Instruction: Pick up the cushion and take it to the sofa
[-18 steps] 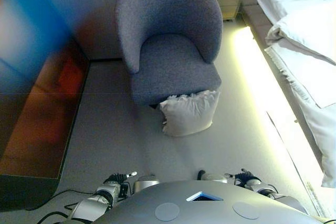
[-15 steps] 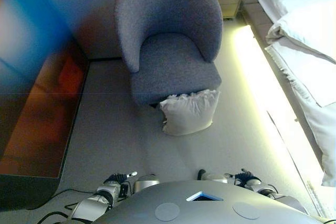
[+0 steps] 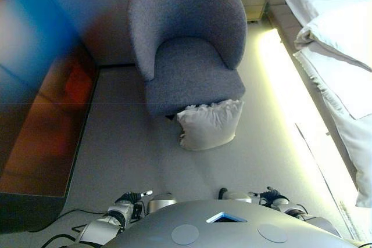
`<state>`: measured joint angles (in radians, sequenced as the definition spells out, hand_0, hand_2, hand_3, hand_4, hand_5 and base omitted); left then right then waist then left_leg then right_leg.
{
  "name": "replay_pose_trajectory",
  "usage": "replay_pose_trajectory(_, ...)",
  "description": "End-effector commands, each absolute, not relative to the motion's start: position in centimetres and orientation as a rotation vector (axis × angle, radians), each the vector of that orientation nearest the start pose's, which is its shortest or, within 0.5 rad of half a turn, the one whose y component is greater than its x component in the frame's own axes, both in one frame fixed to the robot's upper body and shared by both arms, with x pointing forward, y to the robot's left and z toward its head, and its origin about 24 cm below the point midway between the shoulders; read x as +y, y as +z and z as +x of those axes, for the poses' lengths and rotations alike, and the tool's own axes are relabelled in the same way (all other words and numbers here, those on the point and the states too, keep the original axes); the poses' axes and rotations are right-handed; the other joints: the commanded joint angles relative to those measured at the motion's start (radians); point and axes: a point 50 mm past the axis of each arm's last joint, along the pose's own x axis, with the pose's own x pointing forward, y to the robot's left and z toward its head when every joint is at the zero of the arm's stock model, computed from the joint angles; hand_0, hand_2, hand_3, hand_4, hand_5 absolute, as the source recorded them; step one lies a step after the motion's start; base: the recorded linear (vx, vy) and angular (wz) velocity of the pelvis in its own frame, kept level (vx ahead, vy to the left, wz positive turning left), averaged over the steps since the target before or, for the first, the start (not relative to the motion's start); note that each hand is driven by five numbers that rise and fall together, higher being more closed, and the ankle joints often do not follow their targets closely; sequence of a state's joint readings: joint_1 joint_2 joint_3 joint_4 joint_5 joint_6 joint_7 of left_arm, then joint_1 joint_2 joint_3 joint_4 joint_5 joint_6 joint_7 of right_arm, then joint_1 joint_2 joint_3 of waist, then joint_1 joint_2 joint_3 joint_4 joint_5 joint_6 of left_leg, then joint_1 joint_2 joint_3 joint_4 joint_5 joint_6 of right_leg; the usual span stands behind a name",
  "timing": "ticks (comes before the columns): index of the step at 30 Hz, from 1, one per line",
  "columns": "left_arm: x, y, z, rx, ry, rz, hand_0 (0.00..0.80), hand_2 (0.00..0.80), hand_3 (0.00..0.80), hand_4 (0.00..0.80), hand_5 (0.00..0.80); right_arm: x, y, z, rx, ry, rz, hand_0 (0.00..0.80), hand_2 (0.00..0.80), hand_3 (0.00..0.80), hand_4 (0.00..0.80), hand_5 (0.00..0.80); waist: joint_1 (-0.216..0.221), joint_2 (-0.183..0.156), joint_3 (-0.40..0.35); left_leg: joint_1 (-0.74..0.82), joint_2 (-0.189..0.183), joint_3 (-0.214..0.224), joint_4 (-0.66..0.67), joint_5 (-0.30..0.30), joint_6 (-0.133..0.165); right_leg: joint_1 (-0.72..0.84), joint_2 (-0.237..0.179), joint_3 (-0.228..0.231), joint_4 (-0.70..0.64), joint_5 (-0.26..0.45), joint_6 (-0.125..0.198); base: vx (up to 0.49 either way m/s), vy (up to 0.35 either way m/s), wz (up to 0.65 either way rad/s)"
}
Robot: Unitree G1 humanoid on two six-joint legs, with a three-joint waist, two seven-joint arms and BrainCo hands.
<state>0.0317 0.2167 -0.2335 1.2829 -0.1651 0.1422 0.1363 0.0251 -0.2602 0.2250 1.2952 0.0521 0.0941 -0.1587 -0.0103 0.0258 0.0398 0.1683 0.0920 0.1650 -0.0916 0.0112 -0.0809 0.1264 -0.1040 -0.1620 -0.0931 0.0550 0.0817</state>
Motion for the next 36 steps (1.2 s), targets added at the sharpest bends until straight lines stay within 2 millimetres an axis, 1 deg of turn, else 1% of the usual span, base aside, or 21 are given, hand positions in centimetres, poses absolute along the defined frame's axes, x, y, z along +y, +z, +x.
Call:
replay_pose_trajectory(1,23.7,-16.7,7.1,1.425,0.174,0.342,0.000,0.000,0.000,0.000,0.000,-24.4,-16.3,7.9,1.358,-0.157,-0.428,0.000,0.000,0.000,0.000,0.000,-0.002,-0.051,0.032,0.011,-0.017,0.010,0.004,-0.080,0.033,0.031,-0.027,-0.015,0.021,-0.065,0.038,-0.007,-0.089,0.00)
replay_pose_trajectory(7,23.7,-16.6,7.4,1.418,0.184,0.340,0.000,0.000,0.000,0.000,0.000,-24.4,-16.3,8.1,1.357,-0.134,-0.432,0.000,0.000,0.000,0.000,0.000,0.001,-0.058,0.036,0.012,0.010,0.007,0.005,-0.065,0.020,0.032,-0.002,-0.002,0.016,-0.071,0.025,-0.015,-0.135,0.01)
replay_pose_trajectory(10,23.7,-16.6,7.4,1.409,0.187,0.347,0.000,0.000,0.000,0.000,0.000,-24.4,-16.3,8.3,1.353,-0.128,-0.430,0.000,0.000,0.000,0.000,0.000,0.005,-0.062,0.041,0.008,0.040,0.009,0.033,-0.052,0.004,0.033,0.011,0.001,0.021,-0.076,0.013,-0.010,-0.170,0.00)
replay_pose_trajectory(11,23.7,-16.5,7.6,1.401,0.189,0.347,0.000,0.000,0.000,0.000,0.000,-24.4,-16.2,8.4,1.348,-0.130,-0.428,0.000,0.000,0.000,0.000,0.000,0.005,-0.068,0.047,-0.008,0.056,0.012,0.084,-0.056,-0.004,0.030,0.011,-0.001,0.027,-0.074,0.006,-0.021,-0.166,0.00)
replay_pose_trajectory(12,23.8,-16.5,7.7,1.395,0.190,0.347,0.000,0.000,0.000,0.000,0.000,-24.4,-16.2,8.5,1.344,-0.131,-0.426,0.000,0.000,0.000,0.000,0.000,0.005,-0.072,0.050,-0.020,0.065,0.014,0.115,-0.060,-0.008,0.027,0.011,-0.002,0.032,-0.072,0.002,-0.038,-0.183,-0.02)
replay_pose_trajectory(13,23.7,-16.5,7.8,1.383,0.194,0.343,0.000,0.000,0.000,0.000,0.000,-24.5,-16.1,8.9,1.335,-0.135,-0.424,0.000,0.000,0.000,0.000,0.000,0.005,-0.084,0.060,-0.048,0.078,0.020,0.193,-0.066,-0.009,0.017,0.005,0.001,0.046,-0.069,-0.006,-0.036,-0.164,-0.02)
replay_pose_trajectory(14,23.6,-16.5,7.9,1.373,0.201,0.337,0.000,0.000,0.000,0.000,0.000,-24.5,-16.1,9.1,1.327,-0.140,-0.421,0.000,0.000,0.000,0.000,0.000,0.006,-0.092,0.069,-0.074,0.086,0.023,0.254,-0.068,-0.006,0.010,0.000,0.001,0.057,-0.066,-0.011,-0.045,-0.175,-0.02)
replay_pose_trajectory(15,23.6,-16.5,8.0,1.361,0.205,0.328,0.000,0.000,0.000,0.000,0.000,-24.6,-15.9,9.5,1.317,-0.145,-0.421,0.000,0.000,0.000,0.000,0.000,0.008,-0.101,0.083,-0.111,0.096,0.026,0.339,-0.055,0.001,0.003,-0.002,0.001,0.071,-0.065,-0.023,-0.034,-0.157,-0.05)
replay_pose_trajectory(17,23.4,-16.5,8.3,1.349,0.203,0.312,0.000,0.000,0.000,0.000,0.000,-24.8,-15.8,10.0,1.313,-0.149,-0.423,0.000,0.000,0.000,0.000,0.000,0.012,-0.106,0.103,-0.174,0.112,0.017,0.441,-0.032,0.009,-0.001,0.002,0.011,0.092,-0.070,-0.042,-0.006,-0.120,-0.12)
replay_pose_trajectory(18,23.3,-16.5,8.4,1.348,0.200,0.305,0.000,0.000,0.000,0.000,0.000,-25.0,-15.7,10.1,1.311,-0.151,-0.422,0.000,0.000,0.000,0.000,0.000,0.022,-0.105,0.112,-0.199,0.076,-0.009,0.448,-0.041,0.018,0.001,0.003,0.021,0.099,-0.074,-0.044,0.049,-0.055,-0.17)
replay_pose_trajectory(20,23.2,-16.6,8.1,1.356,0.196,0.294,0.000,0.000,0.000,0.000,0.000,-25.2,-15.6,10.3,1.307,-0.144,-0.430,0.000,0.000,0.000,0.000,0.000,0.044,-0.093,0.124,-0.224,0.004,-0.055,0.410,-0.061,0.034,0.016,0.015,0.045,0.110,-0.093,-0.039,0.139,0.004,-0.25)
replay_pose_trajectory(21,23.1,-16.6,7.9,1.362,0.199,0.284,0.000,0.000,0.000,0.000,0.000,-25.3,-15.6,10.3,1.304,-0.134,-0.439,0.000,0.000,0.000,0.000,0.000,0.053,-0.083,0.125,-0.231,-0.022,-0.068,0.368,-0.055,0.035,0.027,0.029,0.063,0.110,-0.106,-0.037,0.216,0.029,-0.34)
replay_pose_trajectory(23,23.1,-16.7,7.5,1.374,0.199,0.269,0.000,0.000,0.000,0.000,0.000,-25.5,-15.6,10.1,1.303,-0.125,-0.454,0.000,0.000,0.000,0.000,0.000,0.062,-0.067,0.124,-0.244,-0.039,-0.061,0.306,-0.026,0.028,0.054,0.051,0.085,0.102,-0.129,-0.037,0.253,0.036,-0.39)
replay_pose_trajectory(24,23.1,-16.7,7.4,1.380,0.197,0.259,0.000,0.000,0.000,0.000,0.000,-25.6,-15.6,9.9,1.304,-0.128,-0.457,0.000,0.000,0.000,0.000,0.000,0.072,-0.055,0.121,-0.271,-0.044,-0.036,0.255,0.015,0.020,0.089,0.070,0.096,0.091,-0.149,-0.040,0.296,0.047,-0.39)
replay_pose_trajectory(25,23.0,-16.8,7.2,1.386,0.201,0.246,0.000,0.000,0.000,0.000,0.000,-25.7,-15.6,9.8,1.302,-0.132,-0.459,0.000,0.000,0.000,0.000,0.000,0.081,-0.046,0.118,-0.295,-0.046,-0.022,0.222,0.043,0.017,0.116,0.082,0.107,0.082,-0.165,-0.043,0.312,0.052,-0.46)
replay_pose_trajectory(26,22.9,-16.8,7.0,1.391,0.206,0.234,0.000,0.000,0.000,0.000,0.000,-25.7,-15.6,9.7,1.301,-0.137,-0.460,0.000,0.000,0.000,0.000,0.000,0.087,-0.045,0.117,-0.302,-0.051,-0.015,0.197,0.058,0.015,0.136,0.085,0.114,0.077,-0.177,-0.043,0.329,0.060,-0.67)
replay_pose_trajectory(27,22.9,-16.9,6.8,1.396,0.216,0.221,0.000,0.000,0.000,0.000,0.000,-25.7,-15.6,9.6,1.302,-0.136,-0.462,0.000,0.000,0.000,0.000,0.000,0.100,-0.037,0.114,-0.316,-0.050,-0.026,0.142,0.101,0.007,0.167,0.095,0.132,0.075,-0.196,-0.045,0.341,0.064,-0.88)
replay_pose_trajectory(29,22.9,-17.0,6.2,1.403,0.243,0.186,0.000,0.000,0.000,0.000,0.000,-25.7,-15.7,9.4,1.315,-0.138,-0.466,0.000,0.000,0.000,0.000,0.000,0.122,-0.029,0.107,-0.329,-0.040,-0.053,0.074,0.153,-0.004,0.215,0.101,0.175,0.074,-0.231,-0.047,0.421,0.088,-0.46)
replay_pose_trajectory(32,22.9,-17.0,5.7,1.411,0.277,0.156,0.000,0.000,0.000,0.000,0.000,-25.7,-15.8,8.7,1.346,-0.146,-0.459,0.000,0.000,0.000,0.000,0.000,0.144,-0.023,0.096,-0.349,-0.015,-0.066,0.033,0.171,-0.015,0.259,0.093,0.205,0.083,-0.277,-0.046,0.438,0.104,0.14)
replay_pose_trajectory(34,22.9,-17.1,5.3,1.420,0.295,0.144,0.000,0.000,0.000,0.000,0.000,-25.6,-15.9,8.5,1.360,-0.161,-0.430,0.000,0.000,0.000,0.000,0.000,0.155,-0.019,0.088,-0.365,0.009,-0.076,0.023,0.174,-0.023,0.279,0.085,0.216,0.098,-0.318,-0.045,0.447,0.141,-0.10)
replay_pose_trajectory(36,22.9,-17.1,5.0,1.433,0.313,0.130,0.000,0.000,0.000,0.000,0.000,-25.5,-15.9,8.5,1.363,-0.149,-0.440,0.000,0.000,0.000,0.000,0.000,0.160,-0.015,0.083,-0.375,0.035,-0.085,0.031,0.178,-0.024,0.292,0.076,0.229,0.120,-0.354,-0.044,0.460,0.196,-0.15)
